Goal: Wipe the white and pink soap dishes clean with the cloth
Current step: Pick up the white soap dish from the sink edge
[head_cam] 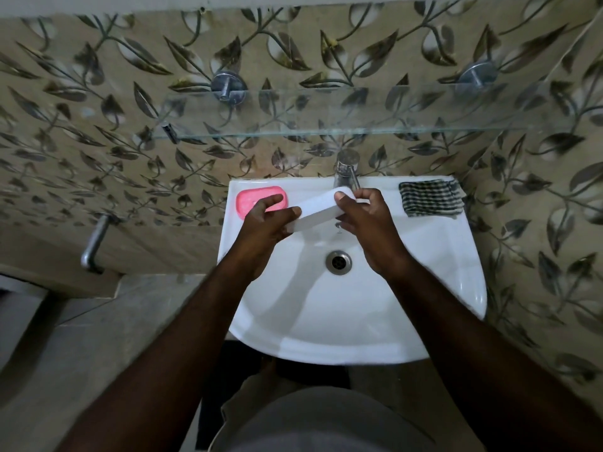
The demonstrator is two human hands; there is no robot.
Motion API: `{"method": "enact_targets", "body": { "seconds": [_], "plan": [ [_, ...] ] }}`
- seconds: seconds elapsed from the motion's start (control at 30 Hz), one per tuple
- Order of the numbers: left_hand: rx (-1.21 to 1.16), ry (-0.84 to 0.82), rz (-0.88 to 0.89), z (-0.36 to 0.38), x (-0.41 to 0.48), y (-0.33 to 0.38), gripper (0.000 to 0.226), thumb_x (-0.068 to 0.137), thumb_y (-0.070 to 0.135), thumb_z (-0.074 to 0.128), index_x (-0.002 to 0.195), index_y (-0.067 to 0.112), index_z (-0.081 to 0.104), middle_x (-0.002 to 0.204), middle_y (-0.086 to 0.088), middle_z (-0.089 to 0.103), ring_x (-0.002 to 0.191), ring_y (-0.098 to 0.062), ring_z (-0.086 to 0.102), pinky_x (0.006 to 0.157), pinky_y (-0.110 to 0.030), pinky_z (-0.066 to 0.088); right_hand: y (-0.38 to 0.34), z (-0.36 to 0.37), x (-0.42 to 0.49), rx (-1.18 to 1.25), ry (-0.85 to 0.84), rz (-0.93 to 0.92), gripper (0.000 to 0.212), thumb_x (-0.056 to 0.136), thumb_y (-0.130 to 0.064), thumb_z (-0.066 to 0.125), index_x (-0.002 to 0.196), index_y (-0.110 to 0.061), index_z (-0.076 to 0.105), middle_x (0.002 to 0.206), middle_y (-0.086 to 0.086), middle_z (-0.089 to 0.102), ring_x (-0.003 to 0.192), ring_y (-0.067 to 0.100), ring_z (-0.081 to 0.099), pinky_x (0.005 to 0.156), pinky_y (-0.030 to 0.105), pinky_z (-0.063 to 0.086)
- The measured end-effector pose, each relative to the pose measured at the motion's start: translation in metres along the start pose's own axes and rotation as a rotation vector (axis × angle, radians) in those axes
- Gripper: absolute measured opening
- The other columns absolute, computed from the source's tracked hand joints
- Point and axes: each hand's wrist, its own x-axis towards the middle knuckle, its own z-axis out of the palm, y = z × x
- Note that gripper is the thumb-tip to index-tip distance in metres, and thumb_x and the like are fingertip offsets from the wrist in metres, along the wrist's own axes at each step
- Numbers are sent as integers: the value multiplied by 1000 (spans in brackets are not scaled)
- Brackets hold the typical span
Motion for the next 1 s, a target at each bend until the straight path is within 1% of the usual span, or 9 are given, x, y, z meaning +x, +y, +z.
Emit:
{"method": "enact_targets", "body": {
  "seconds": [0.07, 0.13, 0.33, 0.57, 0.67, 0.73, 0.8, 0.9, 1.0],
  "plan": [
    [-5, -3, 45, 2, 1, 8, 64, 73, 20, 73, 131, 12, 48, 99, -1, 62, 87, -13, 62, 87, -31, 54, -6, 2, 4, 7, 34, -68, 41, 72, -51, 72, 100, -26, 53, 99, 4, 68, 83, 17, 65, 85, 42, 54],
    [8, 7, 53, 3, 3, 13, 59, 79, 16, 74, 132, 11, 48, 103, -3, 60, 85, -13, 61, 83, -29, 53, -8, 4, 8, -6, 33, -78, 43, 72, -54, 70, 100, -26, 53, 99, 4, 68, 82, 17, 65, 80, 39, 54],
    [-2, 68, -36, 1, 3, 9, 77, 65, 26, 77, 134, 11, 46, 110, -11, 61, 94, -25, 60, 77, -29, 52, -4, 3, 12, -11, -39, 60, 61, 65, -58, 72, 108, -19, 52, 120, 16, 62, 83, 18, 67, 87, 42, 57],
    [-29, 45, -4, 1, 4, 10, 73, 68, 24, 76, 134, 9, 47, 112, -10, 60, 95, -24, 59, 83, -31, 52, -15, 2, 10, 31, -46, 67, 46, 69, -47, 74, 102, -23, 53, 116, 15, 64, 88, 27, 70, 88, 43, 54],
    [-69, 23, -2, -3, 4, 11, 43, 80, 30, 71, 117, 13, 56, 101, -5, 60, 95, -24, 60, 83, -31, 50, -26, 2, 6, 82, 14, -53, 34, 72, -41, 75, 98, -27, 57, 102, 7, 66, 80, 21, 66, 78, 40, 54],
    [-126, 59, -39, -8, 6, 10, 20, 92, 35, 60, 105, 20, 58, 98, -5, 58, 94, -24, 61, 84, -31, 48, -33, 1, -1, 78, 113, -257, 27, 77, -35, 73, 99, -29, 59, 96, -2, 65, 80, 17, 64, 73, 35, 53],
    [-136, 118, -90, -16, 8, 7, 25, 95, 43, 52, 104, 20, 56, 101, -7, 58, 92, -22, 61, 87, -32, 47, -31, 2, -7, -26, 148, -425, 30, 80, -34, 72, 106, -30, 57, 103, -1, 64, 84, 20, 65, 74, 32, 55],
    [-148, 178, -147, -28, 10, -4, 34, 94, 49, 51, 102, 16, 55, 98, -8, 56, 89, -22, 60, 86, -33, 47, -11, 5, -9, -241, 84, -411, 41, 73, -44, 74, 107, -33, 56, 111, 5, 61, 94, 21, 64, 81, 43, 57],
    [-157, 224, -177, -37, 11, -10, 37, 94, 47, 53, 110, 13, 53, 101, -11, 55, 89, -23, 60, 92, -36, 47, -8, 0, -6, -182, 181, -474, 40, 74, -42, 76, 107, -41, 53, 113, 6, 59, 101, 23, 63, 86, 49, 53]
  ]
}}
